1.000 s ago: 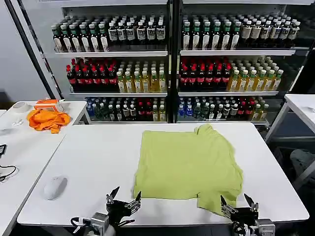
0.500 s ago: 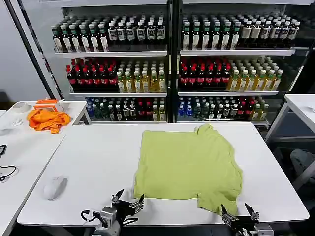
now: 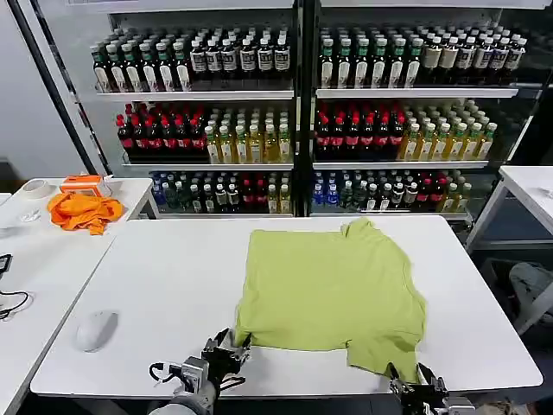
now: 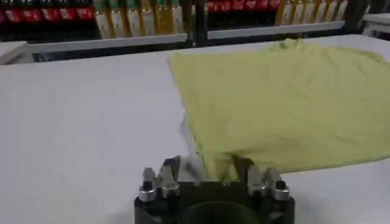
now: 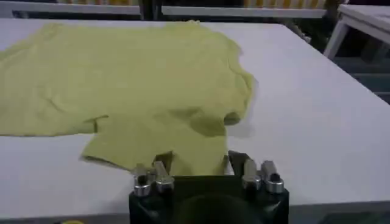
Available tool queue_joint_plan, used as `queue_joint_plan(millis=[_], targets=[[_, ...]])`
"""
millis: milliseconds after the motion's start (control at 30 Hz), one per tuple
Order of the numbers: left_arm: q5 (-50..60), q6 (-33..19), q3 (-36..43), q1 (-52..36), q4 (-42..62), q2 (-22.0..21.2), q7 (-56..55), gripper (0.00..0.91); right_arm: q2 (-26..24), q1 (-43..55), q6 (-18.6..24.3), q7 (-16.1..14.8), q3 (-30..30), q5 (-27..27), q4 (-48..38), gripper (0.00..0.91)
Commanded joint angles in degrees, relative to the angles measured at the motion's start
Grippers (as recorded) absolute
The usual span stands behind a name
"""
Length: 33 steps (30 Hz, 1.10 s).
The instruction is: Fold and organize the clothes.
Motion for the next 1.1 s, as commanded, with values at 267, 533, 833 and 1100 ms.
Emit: queue_joint_plan(millis=[267, 533, 833, 1100], targets=[[-1.3, -0.1, -0.1, -0.5, 1.0, 0.1, 0.7, 0.03, 0.0, 0.2, 0.2, 0.3, -0.1, 2.3, 0.0, 0.0], [-2.6, -4.2, -5.3, 4.3, -5.9, -0.1, 2.4, 0.03, -0.9, -1.4, 3.3, 0.0, 2.7, 2.1, 5.2, 0.0], [-2.7, -6.6, -8.5, 11.5, -14.8, -1.2, 3.4, 0.03, -2.2, -3.6, 3.7, -0.6, 6.7, 3.6, 11.2, 0.0], [-2.8, -7.2, -11.1, 13.2, -18.3, -1.6, 3.4, 0.03, -3.5, -2.8, 4.0, -0.7, 7.9, 3.9, 12.2, 0.0]])
